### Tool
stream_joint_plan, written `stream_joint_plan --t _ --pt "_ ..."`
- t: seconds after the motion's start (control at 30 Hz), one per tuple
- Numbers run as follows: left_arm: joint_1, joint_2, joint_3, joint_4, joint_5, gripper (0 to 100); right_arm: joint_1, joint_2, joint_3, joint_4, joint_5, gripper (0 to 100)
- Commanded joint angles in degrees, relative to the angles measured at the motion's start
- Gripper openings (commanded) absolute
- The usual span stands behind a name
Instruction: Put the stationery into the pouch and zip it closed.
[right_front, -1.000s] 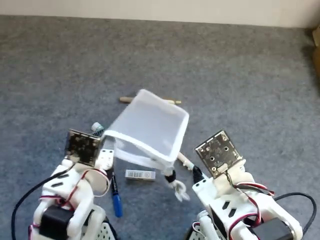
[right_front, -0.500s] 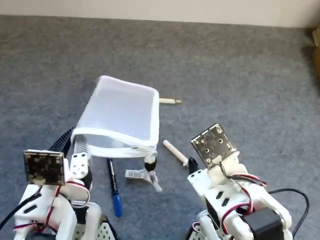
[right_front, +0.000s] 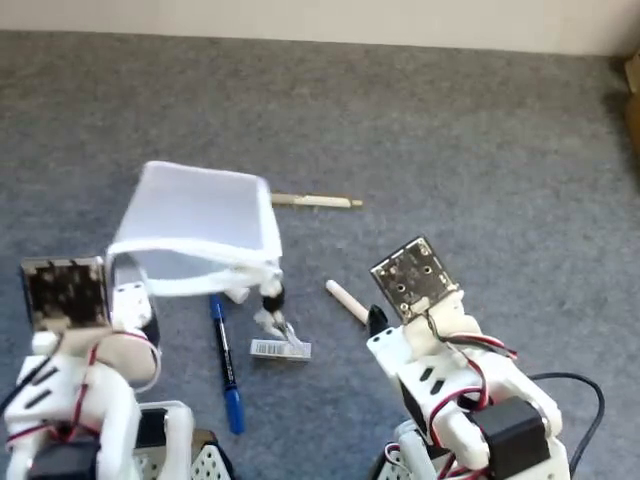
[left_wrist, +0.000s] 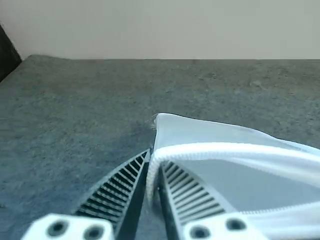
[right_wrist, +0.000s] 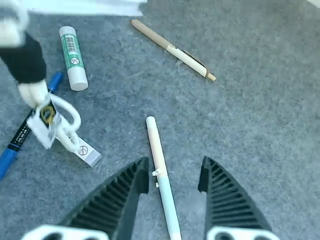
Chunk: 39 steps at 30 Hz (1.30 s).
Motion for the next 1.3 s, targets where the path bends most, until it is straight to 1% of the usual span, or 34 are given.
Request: stream_joint_plan --t 0.0,0.17,0.33,0.43,0.5,0.8,0.93,1.03,1.27 --pt "-3.7 7.3 -8.2 1.9 -2.5 1 0.0 0.7 0.0 -1.6 -0.6 15.6" --pt "-7.3 13.8 -10.8 3.6 -3.3 1 0.0 2.2 0.0 -2.4 -0.6 15.6" --pt "-10.5 18.4 -10.7 3.4 -3.3 1 -0.1 14.6 -0.5 -3.0 -0.6 15.6" --pt "-13.8 19.3 -10.6 3.3 -2.6 1 -0.4 21.1 -0.6 -5.8 -0.6 15.6" --pt "-14.9 19.4 -10.4 3.6 -1.1 1 -0.4 24.7 -0.6 -8.4 -0.6 15.6" --pt "-14.9 19.5 -5.5 3.2 1.0 1 -0.7 37.1 -0.6 -15.9 -0.3 15.6" --pt "-14.9 19.5 -5.1 3.3 1.1 1 -4.0 41.5 -0.7 -18.8 -0.3 15.5" --pt "-15.0 19.3 -5.1 3.5 1.1 1 -6.1 45.1 -3.8 -18.9 -0.3 15.3" --pt "-15.0 19.3 -5.0 3.6 1.1 1 -7.9 56.7 -11.2 -19.0 -0.3 15.3"
